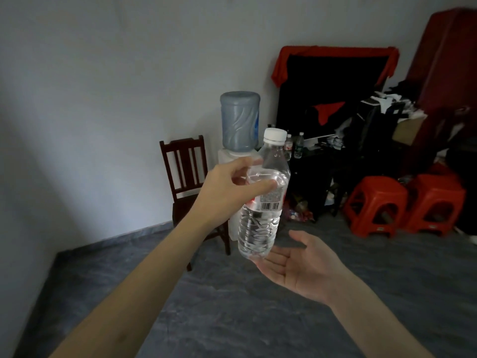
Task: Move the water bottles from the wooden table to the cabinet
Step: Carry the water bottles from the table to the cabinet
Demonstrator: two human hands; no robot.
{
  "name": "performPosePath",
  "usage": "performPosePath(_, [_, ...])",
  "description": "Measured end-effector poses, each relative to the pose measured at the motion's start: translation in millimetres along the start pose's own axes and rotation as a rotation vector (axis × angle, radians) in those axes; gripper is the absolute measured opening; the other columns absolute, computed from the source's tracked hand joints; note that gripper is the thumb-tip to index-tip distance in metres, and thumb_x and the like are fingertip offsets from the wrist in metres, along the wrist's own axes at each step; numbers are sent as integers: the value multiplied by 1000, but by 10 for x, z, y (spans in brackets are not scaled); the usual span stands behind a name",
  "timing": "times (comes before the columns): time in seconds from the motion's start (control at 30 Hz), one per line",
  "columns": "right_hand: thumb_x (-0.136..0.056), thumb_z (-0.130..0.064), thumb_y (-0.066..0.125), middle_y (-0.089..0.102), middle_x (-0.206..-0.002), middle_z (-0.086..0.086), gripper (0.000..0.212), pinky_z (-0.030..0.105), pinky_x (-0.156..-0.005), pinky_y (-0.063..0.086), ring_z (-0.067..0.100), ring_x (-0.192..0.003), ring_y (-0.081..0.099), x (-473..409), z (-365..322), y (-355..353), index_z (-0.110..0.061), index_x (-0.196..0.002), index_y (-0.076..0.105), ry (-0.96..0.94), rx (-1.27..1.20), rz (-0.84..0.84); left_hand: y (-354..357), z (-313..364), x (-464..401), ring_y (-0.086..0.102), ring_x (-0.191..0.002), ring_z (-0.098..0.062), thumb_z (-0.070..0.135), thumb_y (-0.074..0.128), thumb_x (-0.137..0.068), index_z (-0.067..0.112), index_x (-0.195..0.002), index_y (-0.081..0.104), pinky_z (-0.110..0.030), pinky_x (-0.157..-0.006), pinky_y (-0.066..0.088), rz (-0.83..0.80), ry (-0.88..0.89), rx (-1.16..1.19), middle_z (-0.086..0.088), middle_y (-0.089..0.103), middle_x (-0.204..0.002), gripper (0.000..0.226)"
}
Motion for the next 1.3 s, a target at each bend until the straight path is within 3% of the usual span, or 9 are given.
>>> performPosePath(0.3, [-99, -39, 43, 61, -127, 34, 62, 46, -109, 43, 43, -119, 62, -153, -515, -488, 14, -132, 48, 8, -29, 25, 535, -245, -545, 74, -96, -4, 33, 83, -84, 33, -121, 70, -13, -80, 56, -49, -59, 28, 13, 79, -107, 39])
performPosePath(0.43, [-100, -38, 43, 62, -127, 33, 60, 46, -111, 41, 43, -122, 60, -405, -876, -666, 12, -134, 47, -5, -48, 57, 725, -372, -966, 74, -97, -4, 36, 83, -83, 33, -122, 70, -12, -82, 56, -68, -48, -7, 12, 78, -108, 41])
performPosePath(0.57, [-100, -37, 44, 63, -126, 32, 58, 46, -105, 45, 41, -119, 63, -751, -1314, -781, 10, -133, 49, -9, -41, 72, 892, -536, -1514, 71, -94, 3, 36, 83, -82, 27, -126, 70, -5, -75, 50, -105, -36, -35, 12, 77, -109, 47])
performPosePath(0.73, [-100, -35, 43, 64, -126, 30, 54, 45, -97, 50, 40, -113, 66, -1261, -1954, -874, 9, -130, 53, -25, -30, 92, 965, -805, -2316, 73, -85, -6, 34, 84, -82, 27, -123, 71, -11, -74, 55, -106, -10, -72, 8, 78, -104, 44])
performPosePath(0.9, [-100, -33, 45, 67, -120, 30, 49, 44, -89, 59, 37, -103, 72, -1707, -2592, -930, 8, -121, 59, -55, 9, 133, 1034, -1086, -3077, 68, -73, 9, 33, 87, -79, 23, -119, 73, -7, -66, 50, -96, -8, -39, 10, 78, -98, 44])
performPosePath(1.07, [-101, -32, 42, 68, -124, 25, 50, 41, -90, 54, 32, -108, 70, -1980, -3121, -1101, 5, -131, 56, -78, 24, 153, 1165, -1273, -3655, 70, -75, 7, 33, 87, -78, 30, -113, 73, -7, -65, 51, -94, 15, 18, 16, 78, -89, 38])
performPosePath(1.2, [-101, -33, 40, 67, -125, 25, 52, 38, -85, 61, 32, -108, 70, -2188, -3506, -1229, 6, -130, 57, -74, 16, 144, 1301, -1408, -4069, 71, -78, 1, 35, 88, -78, 35, -109, 72, -12, -71, 54, -90, 45, 17, 11, 79, -93, 35])
performPosePath(1.3, [-101, -31, 42, 68, -123, 25, 50, 40, -87, 57, 32, -106, 71, -2315, -3801, -1390, 6, -130, 57, -91, -3, 152, 1491, -1500, -4365, 72, -81, 2, 35, 87, -79, 42, -105, 69, -10, -73, 53, -89, 55, -1, 16, 79, -93, 32])
Point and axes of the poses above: each hand's wrist, its own x-axis away from the middle knuckle, its own y-axis out of the palm, z = x × y, the point moved 8 cm from there along -x, towards the middle knuckle
